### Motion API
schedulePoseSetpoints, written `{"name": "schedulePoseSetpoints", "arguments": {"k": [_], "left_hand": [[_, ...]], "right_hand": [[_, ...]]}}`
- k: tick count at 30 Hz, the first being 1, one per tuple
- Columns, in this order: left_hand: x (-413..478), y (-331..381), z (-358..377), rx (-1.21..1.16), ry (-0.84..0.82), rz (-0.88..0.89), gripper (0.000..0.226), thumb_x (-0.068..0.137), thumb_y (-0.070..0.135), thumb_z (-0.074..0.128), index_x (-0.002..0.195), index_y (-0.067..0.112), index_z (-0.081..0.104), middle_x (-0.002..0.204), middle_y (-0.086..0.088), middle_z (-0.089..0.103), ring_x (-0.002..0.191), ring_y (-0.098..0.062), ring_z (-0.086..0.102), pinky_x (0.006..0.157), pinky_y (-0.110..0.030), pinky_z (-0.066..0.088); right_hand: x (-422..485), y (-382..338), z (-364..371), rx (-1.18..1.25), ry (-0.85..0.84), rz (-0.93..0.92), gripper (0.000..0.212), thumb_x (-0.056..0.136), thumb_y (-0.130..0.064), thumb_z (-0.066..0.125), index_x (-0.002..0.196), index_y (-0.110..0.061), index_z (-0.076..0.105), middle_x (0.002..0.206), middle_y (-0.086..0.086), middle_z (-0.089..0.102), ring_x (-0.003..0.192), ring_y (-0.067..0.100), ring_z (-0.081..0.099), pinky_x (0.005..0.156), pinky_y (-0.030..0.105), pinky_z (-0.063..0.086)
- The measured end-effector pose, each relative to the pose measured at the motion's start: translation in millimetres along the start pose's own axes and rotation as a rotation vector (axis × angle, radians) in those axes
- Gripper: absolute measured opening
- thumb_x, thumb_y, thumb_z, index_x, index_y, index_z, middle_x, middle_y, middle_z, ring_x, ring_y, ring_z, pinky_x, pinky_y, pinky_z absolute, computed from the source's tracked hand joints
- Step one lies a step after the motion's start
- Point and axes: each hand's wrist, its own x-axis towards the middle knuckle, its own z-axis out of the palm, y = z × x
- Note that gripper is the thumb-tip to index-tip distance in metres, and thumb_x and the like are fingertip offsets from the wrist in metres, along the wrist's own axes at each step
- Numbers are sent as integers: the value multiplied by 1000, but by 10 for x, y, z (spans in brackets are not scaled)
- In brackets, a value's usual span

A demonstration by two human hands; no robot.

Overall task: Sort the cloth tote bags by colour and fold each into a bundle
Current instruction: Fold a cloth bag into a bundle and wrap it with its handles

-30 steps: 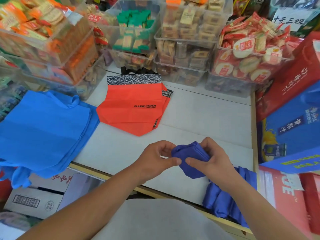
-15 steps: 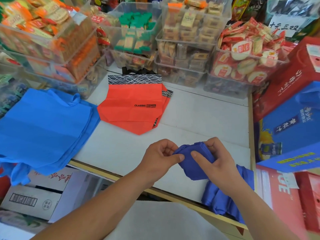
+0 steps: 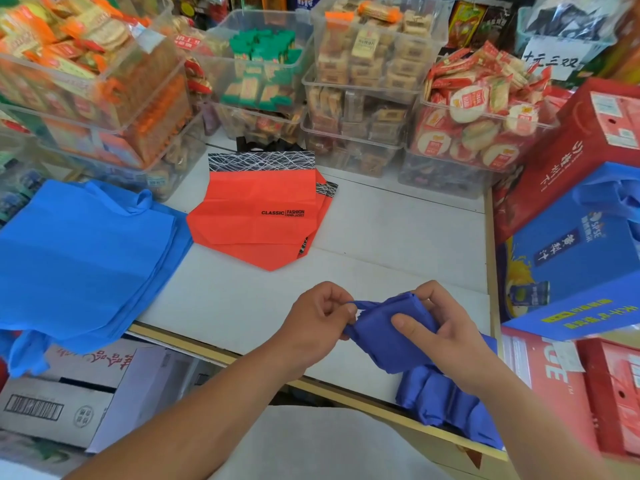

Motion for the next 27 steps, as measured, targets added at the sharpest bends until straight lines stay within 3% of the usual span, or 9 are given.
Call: {"name": "schedulePoseSetpoints", "arguments": {"k": [5,7,10,12,16,22,24,27], "left_hand": [[-16,53,-42,65,-150,-57,14,98,23,64,108,16,71,97,-1,77,86,-13,72,73,-25,58],[-19,82,-34,92,-160,-79,16,93,26,72,105,16,72,94,0,77,79,-8,71,69,-22,57],[5,87,0,128,-56,-109,18,89,27,77,96,12,70,84,-4,73,62,-4,64,60,-21,54],[6,99,49,258,8,-80,16,90,27,74,90,14,67,82,-3,70,62,-7,62,58,-26,55],[1,135,129,503,108,101,11,90,22,68,83,18,61,78,2,64,72,-15,60,72,-36,56],[38,264,95,200,25,-38,12,98,18,62,90,13,69,85,3,68,75,-5,61,66,-13,51],[65,243,113,175,-2,-77,14,99,21,60,93,13,69,87,4,69,79,-7,62,78,-21,55],[76,218,159,111,-11,-176,36,95,50,63,98,14,70,94,1,75,88,-12,70,90,-31,58]], "right_hand": [[7,41,-2,-34,38,10,16,87,-24,73,94,-24,58,95,7,70,88,31,69,70,43,58],[14,56,7,-62,46,4,16,90,-19,73,93,-24,58,95,6,70,88,30,69,70,47,59],[49,50,46,-152,60,-17,17,91,-17,74,97,-20,58,90,2,70,84,25,69,68,42,59],[74,51,87,-226,64,-23,17,92,-19,74,96,-19,58,86,0,69,79,23,67,64,38,57],[121,83,177,-316,90,-58,17,92,-21,74,94,-19,57,81,1,64,75,25,62,63,38,52],[152,216,190,-320,81,-34,19,93,-21,72,91,-18,53,78,5,59,74,30,56,58,28,46],[169,245,184,-351,65,-43,19,92,-22,73,91,-22,54,78,-1,60,72,26,57,62,35,50],[179,242,194,-443,1,-86,21,91,-26,75,91,-34,55,81,-11,63,69,15,58,65,40,52]]}}
